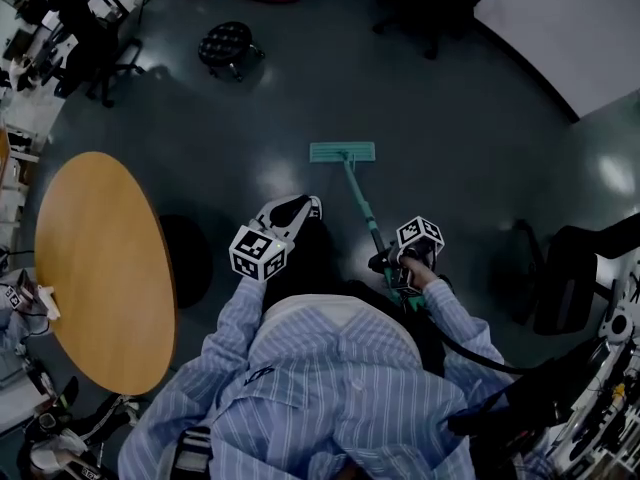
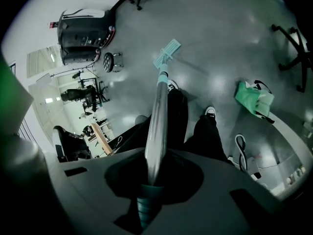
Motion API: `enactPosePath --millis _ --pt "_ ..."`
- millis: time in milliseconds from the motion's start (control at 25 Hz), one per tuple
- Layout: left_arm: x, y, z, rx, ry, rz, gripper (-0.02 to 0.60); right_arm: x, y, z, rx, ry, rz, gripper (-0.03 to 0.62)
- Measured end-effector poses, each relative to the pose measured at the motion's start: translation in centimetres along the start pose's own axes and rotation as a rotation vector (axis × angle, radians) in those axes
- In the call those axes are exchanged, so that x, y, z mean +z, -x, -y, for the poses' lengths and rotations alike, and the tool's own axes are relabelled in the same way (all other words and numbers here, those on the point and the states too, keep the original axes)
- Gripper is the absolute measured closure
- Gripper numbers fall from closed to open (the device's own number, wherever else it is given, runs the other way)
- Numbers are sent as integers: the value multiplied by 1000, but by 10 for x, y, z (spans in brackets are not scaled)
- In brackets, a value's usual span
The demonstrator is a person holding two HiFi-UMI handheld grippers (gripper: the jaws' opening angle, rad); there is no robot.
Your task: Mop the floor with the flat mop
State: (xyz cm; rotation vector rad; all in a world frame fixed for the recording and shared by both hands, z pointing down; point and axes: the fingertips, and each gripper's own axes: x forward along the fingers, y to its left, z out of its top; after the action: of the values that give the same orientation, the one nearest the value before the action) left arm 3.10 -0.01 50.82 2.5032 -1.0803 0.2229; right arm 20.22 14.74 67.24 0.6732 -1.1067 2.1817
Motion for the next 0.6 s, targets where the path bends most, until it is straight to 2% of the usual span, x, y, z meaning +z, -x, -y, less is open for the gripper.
enactPosePath --millis 360,600 --pt "43 -49 -100 -13 61 -26 555 85 24 -88 0 -26 -11 539" --pt "47 -76 -152 -37 95 -55 555 158 32 -147 -1 -32 -5 539"
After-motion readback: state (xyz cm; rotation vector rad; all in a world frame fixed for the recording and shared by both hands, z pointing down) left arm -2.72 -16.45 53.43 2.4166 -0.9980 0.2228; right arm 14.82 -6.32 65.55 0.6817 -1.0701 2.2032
